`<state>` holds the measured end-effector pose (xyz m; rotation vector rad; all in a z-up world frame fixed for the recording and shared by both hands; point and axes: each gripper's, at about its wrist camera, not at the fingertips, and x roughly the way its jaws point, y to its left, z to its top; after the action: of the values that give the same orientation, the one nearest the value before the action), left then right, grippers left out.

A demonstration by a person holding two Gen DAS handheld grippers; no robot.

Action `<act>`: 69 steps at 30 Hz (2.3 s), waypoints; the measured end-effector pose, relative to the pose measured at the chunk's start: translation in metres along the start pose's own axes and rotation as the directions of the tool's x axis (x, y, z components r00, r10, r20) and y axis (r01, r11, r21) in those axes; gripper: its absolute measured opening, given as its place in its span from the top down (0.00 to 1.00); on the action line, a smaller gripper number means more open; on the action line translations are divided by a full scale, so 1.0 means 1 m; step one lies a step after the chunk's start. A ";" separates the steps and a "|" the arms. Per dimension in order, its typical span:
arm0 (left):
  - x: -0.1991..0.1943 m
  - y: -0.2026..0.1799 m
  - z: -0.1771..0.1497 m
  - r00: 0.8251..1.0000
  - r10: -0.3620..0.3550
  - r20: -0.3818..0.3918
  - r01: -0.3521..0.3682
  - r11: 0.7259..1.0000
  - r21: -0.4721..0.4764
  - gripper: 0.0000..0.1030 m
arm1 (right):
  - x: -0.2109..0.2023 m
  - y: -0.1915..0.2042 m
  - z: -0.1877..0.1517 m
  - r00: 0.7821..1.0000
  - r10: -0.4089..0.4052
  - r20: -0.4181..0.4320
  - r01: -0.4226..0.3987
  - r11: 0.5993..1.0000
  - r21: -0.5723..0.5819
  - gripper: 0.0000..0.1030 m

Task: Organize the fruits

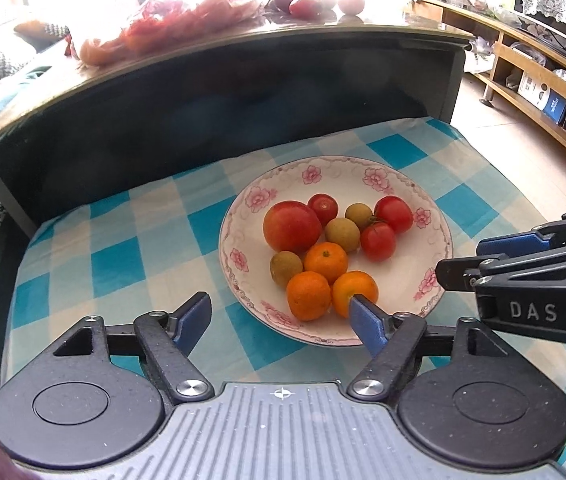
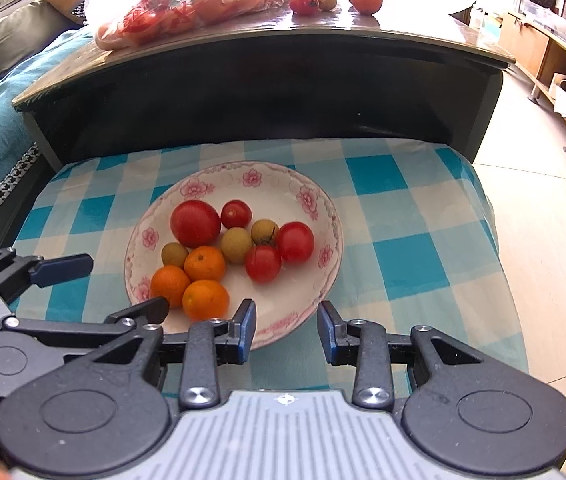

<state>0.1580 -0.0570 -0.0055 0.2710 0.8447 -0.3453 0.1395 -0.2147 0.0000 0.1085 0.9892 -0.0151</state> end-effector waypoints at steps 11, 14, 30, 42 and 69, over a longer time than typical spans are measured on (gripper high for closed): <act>-0.007 -0.001 -0.004 1.000 0.015 0.010 -0.015 1.000 -0.005 0.20 | -0.008 0.003 -0.006 1.000 0.007 0.005 -0.007 1.000 0.004 0.65; -0.009 -0.002 -0.006 1.000 0.021 0.011 -0.020 1.000 -0.006 0.19 | -0.010 0.004 -0.009 1.000 0.007 0.005 -0.007 1.000 0.007 0.65; -0.017 -0.005 -0.010 0.997 0.072 0.004 -0.071 0.997 -0.025 0.15 | -0.017 0.004 -0.018 1.000 0.008 0.004 -0.008 1.000 0.018 0.65; -0.030 -0.006 -0.017 0.990 0.139 0.020 -0.138 0.989 -0.055 0.01 | -0.025 0.004 -0.022 1.000 0.017 0.019 -0.018 0.999 0.033 0.65; -0.063 -0.001 -0.055 0.995 0.104 -0.010 -0.104 0.977 -0.184 0.00 | -0.057 0.009 -0.067 0.999 0.031 0.024 -0.032 0.998 0.058 0.64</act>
<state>0.0813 -0.0260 0.0072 0.1421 0.8535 -0.1673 0.0525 -0.2012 0.0118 0.1774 0.9639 -0.0167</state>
